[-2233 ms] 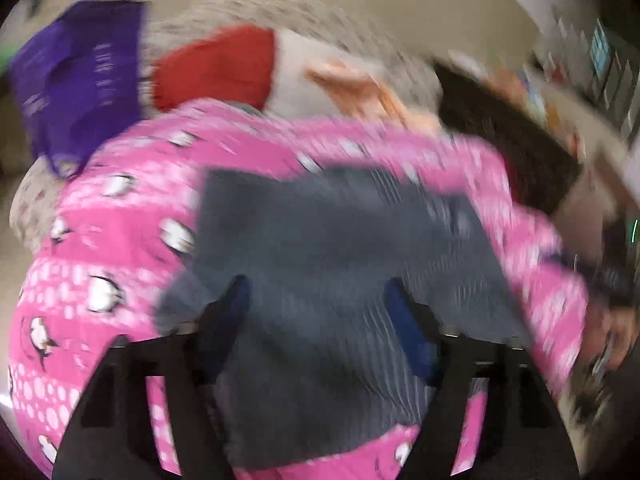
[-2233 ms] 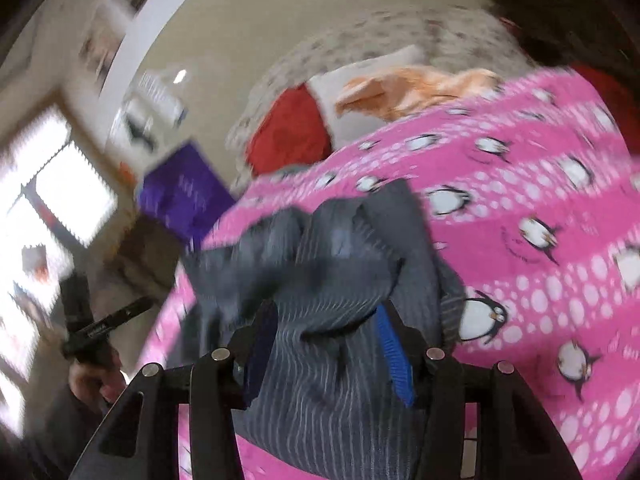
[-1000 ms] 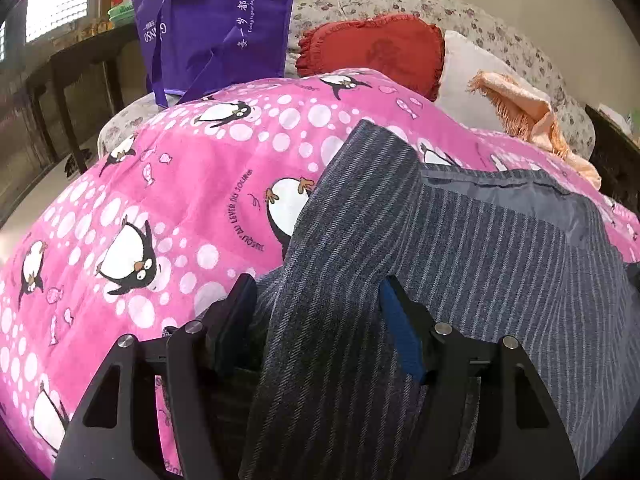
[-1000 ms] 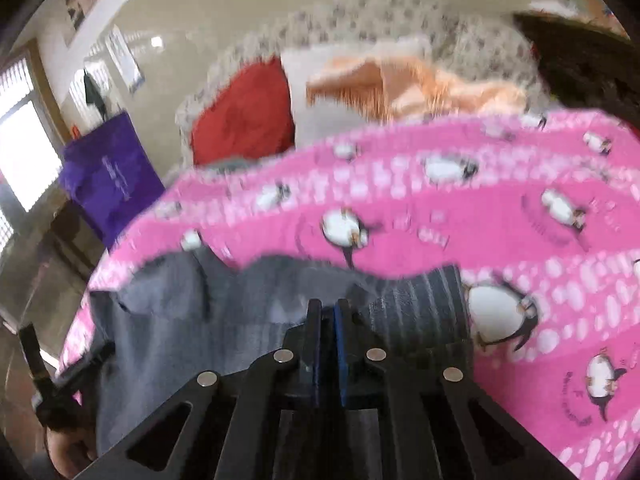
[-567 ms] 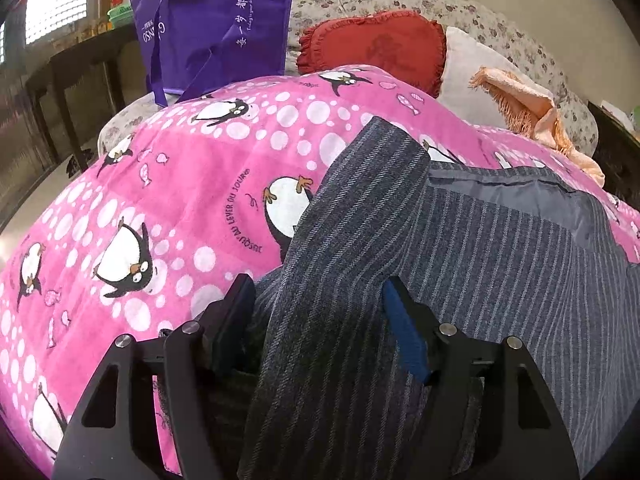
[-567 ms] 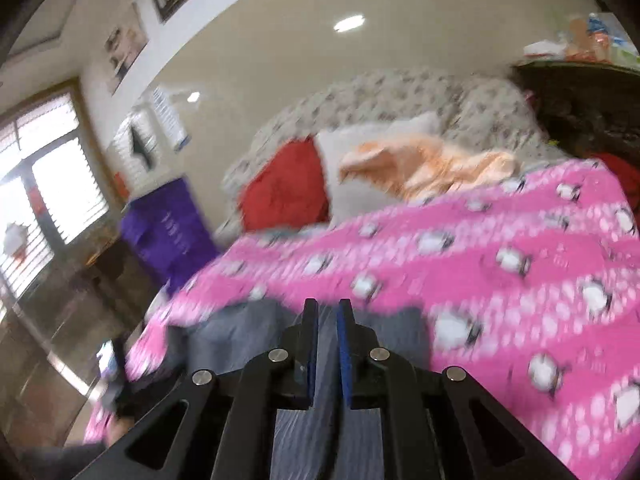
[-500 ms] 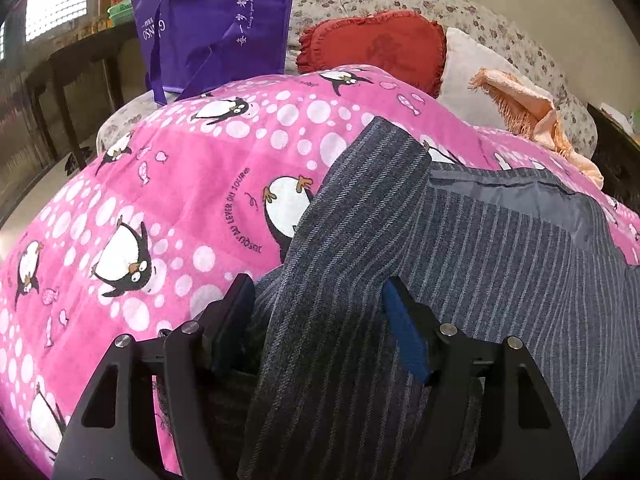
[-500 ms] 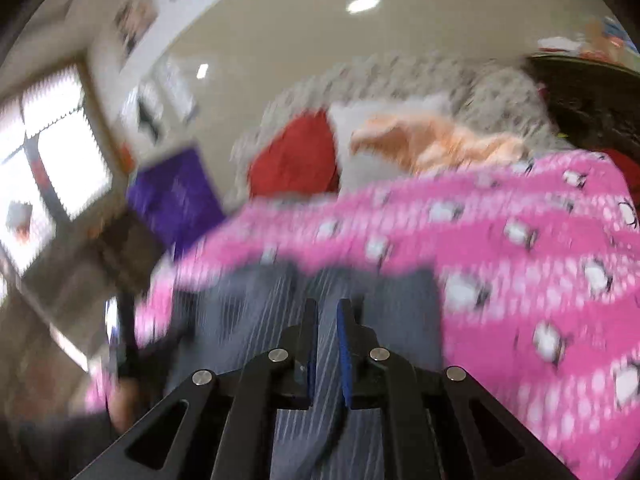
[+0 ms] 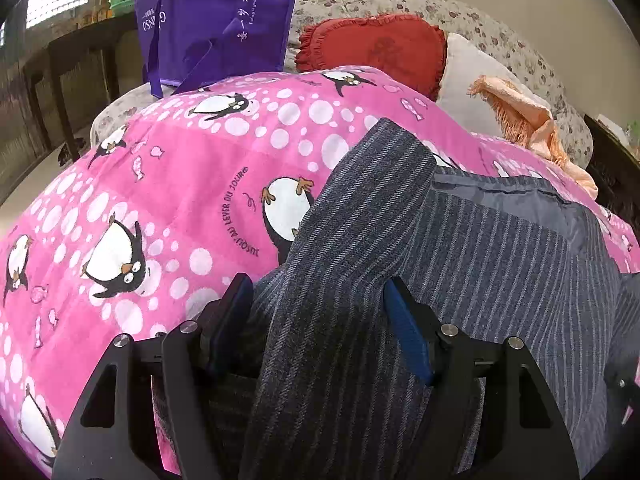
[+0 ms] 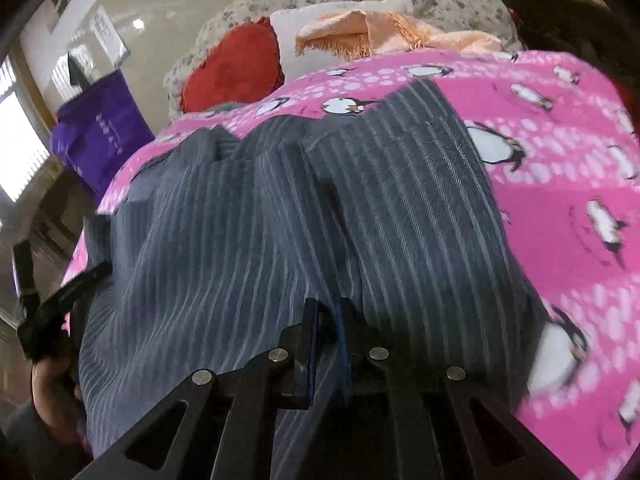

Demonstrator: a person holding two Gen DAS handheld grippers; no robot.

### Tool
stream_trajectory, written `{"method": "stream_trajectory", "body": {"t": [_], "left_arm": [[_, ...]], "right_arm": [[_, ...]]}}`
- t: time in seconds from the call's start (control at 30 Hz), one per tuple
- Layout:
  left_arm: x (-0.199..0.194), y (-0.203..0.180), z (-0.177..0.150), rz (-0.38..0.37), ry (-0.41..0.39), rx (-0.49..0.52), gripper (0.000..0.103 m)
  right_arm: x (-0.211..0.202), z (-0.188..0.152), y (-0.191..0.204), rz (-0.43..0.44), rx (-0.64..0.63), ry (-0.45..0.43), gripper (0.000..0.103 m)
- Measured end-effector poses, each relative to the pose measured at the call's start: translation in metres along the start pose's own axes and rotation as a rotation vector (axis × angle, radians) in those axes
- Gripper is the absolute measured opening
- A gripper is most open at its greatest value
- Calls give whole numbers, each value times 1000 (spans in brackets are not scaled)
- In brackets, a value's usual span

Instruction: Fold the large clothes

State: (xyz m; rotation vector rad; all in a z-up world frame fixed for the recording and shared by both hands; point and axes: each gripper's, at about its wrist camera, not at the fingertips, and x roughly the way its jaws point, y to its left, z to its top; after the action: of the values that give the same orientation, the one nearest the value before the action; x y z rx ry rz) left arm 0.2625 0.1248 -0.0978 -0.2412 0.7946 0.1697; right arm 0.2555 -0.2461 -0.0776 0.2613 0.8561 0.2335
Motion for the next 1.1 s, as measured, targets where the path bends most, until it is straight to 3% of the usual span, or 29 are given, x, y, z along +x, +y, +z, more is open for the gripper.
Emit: {"method": "stream_trajectory", "body": {"t": [0.13, 0.27, 0.43, 0.5, 0.53, 0.63, 0.7, 0.77, 0.83, 0.9, 1.0, 1.1], "left_arm": [[1, 0, 1, 0, -1, 0, 69], [2, 0, 1, -3, -1, -3, 70], [2, 1, 2, -4, 2, -3, 70], [4, 2, 3, -22, 17, -6, 71], [4, 3, 3, -33, 22, -5, 76], [0, 4, 6, -78, 74, 28, 80], [-23, 10, 12, -92, 119, 13, 80], [-66, 19, 10, -145, 47, -18, 80], [-123, 18, -10, -178, -57, 42, 80], [-153, 9, -37, -231, -93, 104, 80], [-148, -18, -82, -264, -8, 214, 77], [-104, -32, -117, -187, 161, 279, 75]], "right_arm": [[7, -6, -3, 10, -76, -78, 3], [11, -2, -25, 110, 9, -80, 0], [11, -4, -29, 144, 35, -63, 0], [4, 0, -24, 115, 36, 3, 0], [-4, 2, -17, 83, 29, 23, 5], [-56, -6, 4, 31, -71, -15, 5], [-92, -18, 16, 23, -124, -51, 8], [-115, -34, 22, 32, -145, -57, 14], [-130, -55, 27, 49, -165, -65, 22], [-135, -72, 31, 35, -182, -81, 22], [-112, -89, 26, 1, -155, -57, 23], [-78, -104, 5, -37, -78, 40, 24]]}}
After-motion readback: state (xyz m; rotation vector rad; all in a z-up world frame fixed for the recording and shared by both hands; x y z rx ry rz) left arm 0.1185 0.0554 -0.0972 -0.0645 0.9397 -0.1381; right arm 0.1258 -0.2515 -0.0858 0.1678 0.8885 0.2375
